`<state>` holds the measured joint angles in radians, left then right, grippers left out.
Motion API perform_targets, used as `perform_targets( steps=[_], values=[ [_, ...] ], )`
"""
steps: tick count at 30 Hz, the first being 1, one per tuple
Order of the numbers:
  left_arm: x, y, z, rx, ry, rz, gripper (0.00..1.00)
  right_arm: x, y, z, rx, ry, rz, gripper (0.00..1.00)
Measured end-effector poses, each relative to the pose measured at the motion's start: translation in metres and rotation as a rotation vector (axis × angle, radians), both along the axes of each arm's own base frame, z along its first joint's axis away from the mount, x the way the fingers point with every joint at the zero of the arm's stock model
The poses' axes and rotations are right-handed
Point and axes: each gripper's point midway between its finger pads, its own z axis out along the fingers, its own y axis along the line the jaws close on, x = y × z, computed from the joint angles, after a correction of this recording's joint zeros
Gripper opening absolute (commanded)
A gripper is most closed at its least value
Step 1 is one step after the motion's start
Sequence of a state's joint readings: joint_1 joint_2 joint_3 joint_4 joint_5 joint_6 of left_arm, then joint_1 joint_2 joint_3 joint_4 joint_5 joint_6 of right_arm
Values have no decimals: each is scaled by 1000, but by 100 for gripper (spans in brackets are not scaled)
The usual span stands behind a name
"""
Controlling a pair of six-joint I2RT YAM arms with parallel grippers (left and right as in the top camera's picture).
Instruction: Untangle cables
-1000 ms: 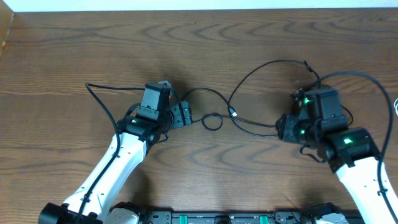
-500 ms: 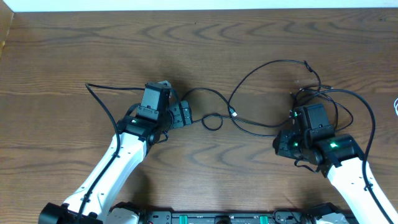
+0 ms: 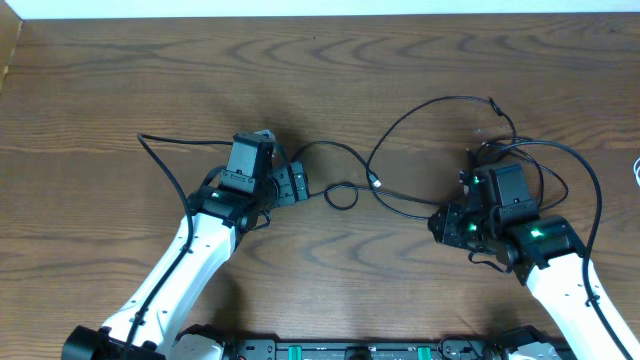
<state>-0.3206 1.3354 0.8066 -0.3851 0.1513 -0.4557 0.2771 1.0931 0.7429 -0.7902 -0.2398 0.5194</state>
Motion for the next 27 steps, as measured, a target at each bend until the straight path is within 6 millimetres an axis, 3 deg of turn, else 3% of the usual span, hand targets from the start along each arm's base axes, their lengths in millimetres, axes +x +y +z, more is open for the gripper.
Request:
perform_targets(
  steps=[11, 27],
  values=[
    [0, 0, 0, 0, 0, 0, 91, 13, 9, 8, 36, -64, 18, 43],
    [0, 0, 0, 0, 0, 0, 91, 20, 60, 25, 63, -224, 221, 49]
  ],
)
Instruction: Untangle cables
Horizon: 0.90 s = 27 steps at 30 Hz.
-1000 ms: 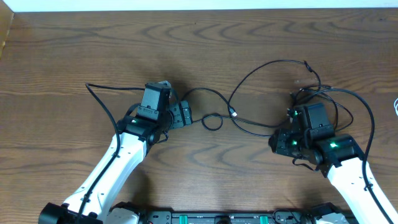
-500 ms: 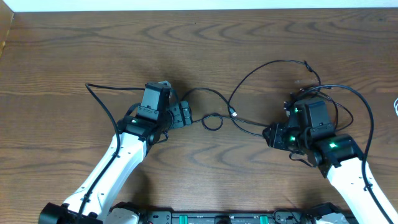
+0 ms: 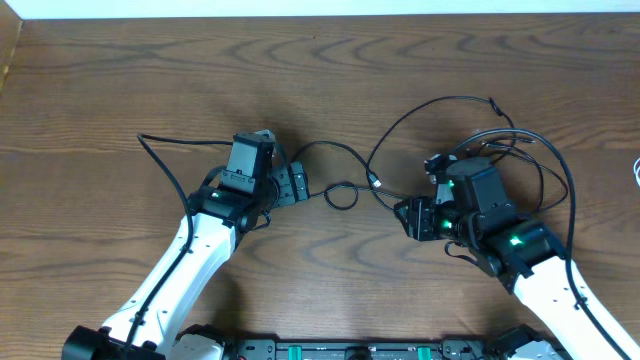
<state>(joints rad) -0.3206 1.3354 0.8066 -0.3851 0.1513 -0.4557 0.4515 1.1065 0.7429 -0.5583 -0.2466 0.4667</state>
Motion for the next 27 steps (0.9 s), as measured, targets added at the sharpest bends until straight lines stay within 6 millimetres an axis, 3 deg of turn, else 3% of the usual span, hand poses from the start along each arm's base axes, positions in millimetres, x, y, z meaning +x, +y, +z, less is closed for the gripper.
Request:
perform_targets(
  steps=[11, 27],
  values=[
    [0, 0, 0, 0, 0, 0, 91, 12, 18, -26, -31, 23, 39, 50],
    [0, 0, 0, 0, 0, 0, 91, 16, 28, -19, 10, -10, 78, 52]
  ],
)
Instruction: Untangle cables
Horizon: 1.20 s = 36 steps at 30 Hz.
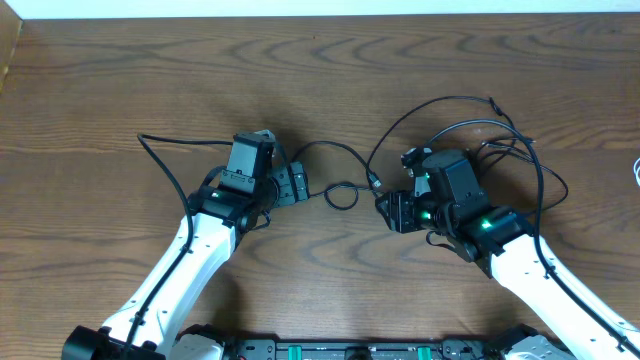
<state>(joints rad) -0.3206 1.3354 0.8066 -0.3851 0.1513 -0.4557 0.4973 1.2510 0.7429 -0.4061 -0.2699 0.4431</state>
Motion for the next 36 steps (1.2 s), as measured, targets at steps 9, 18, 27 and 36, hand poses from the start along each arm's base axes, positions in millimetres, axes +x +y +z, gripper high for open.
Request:
perform_targets(
  steps=[9, 18, 27, 36],
  values=[
    [0, 0, 0, 0, 0, 0, 91, -9, 11, 3, 58, 31, 54, 53],
    [0, 0, 0, 0, 0, 0, 91, -12, 17, 7, 85, 34, 78, 55],
    [0, 0, 0, 0, 0, 0, 91, 3, 31, 45, 180, -51, 116, 64],
    [0, 0, 0, 0, 0, 0, 91, 22, 9, 135, 200, -96, 42, 65]
  ],
)
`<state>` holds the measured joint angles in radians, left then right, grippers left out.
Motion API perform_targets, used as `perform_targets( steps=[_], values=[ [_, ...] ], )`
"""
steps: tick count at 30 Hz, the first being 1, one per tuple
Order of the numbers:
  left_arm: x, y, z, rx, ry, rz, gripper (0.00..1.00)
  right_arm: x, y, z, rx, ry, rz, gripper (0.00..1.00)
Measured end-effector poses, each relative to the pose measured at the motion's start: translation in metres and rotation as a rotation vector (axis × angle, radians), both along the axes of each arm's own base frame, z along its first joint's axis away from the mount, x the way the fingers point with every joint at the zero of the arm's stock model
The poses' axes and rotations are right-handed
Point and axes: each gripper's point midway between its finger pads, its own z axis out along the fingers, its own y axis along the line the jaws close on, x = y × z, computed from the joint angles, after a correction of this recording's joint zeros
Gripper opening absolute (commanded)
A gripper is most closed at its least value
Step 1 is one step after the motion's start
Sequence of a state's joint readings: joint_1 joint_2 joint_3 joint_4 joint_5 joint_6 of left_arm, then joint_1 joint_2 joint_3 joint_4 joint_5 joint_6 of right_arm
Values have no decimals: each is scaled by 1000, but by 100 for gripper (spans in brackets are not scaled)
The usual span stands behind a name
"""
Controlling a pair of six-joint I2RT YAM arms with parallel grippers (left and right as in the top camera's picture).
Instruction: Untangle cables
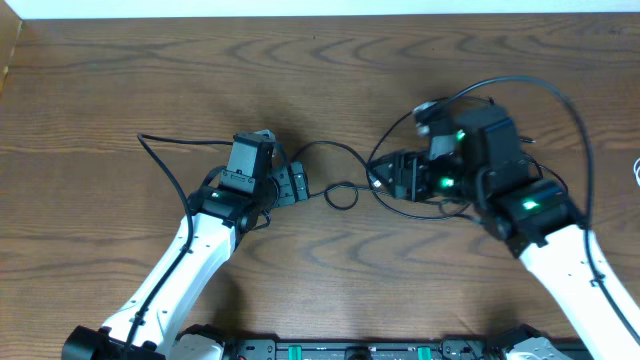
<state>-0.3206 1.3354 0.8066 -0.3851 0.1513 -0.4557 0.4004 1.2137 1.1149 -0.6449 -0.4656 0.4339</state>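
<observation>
A thin black cable (334, 148) lies across the wooden table, from a free end at the left (141, 138) through a small loop (341, 196) to a wide arc (440, 100) at the right. My left gripper (292, 185) sits on the cable just left of the loop and looks shut on it. My right gripper (384, 178) hovers by the cable's plug (375, 183), with its jaws apparently apart and nothing seen between them. The arm hides the cable's right part.
The right arm's own lead (575, 110) arches high over its wrist. A white cable end (636, 172) shows at the right edge. The table's far edge (320, 14) runs along the top.
My right gripper has moved up the table, from below the plug to level with it. The arm's lead now arches higher. The left arm and the cable on the table have not shifted.
My right gripper began at the cable's tangled right end. It then stood further left at each moment, below the straight run of cable, and is now up beside the plug. The left gripper has stayed on the cable by the loop throughout.
</observation>
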Motion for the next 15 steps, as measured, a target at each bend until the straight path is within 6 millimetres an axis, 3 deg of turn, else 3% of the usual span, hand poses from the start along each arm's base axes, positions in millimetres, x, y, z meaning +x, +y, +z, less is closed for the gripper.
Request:
perform_targets(
  steps=[6, 15],
  values=[
    [0, 0, 0, 0, 0, 0, 91, -12, -15, 19, -43, 41, -3, 69],
    [0, 0, 0, 0, 0, 0, 91, -39, -26, 3, -105, 170, 16, 70]
  ],
)
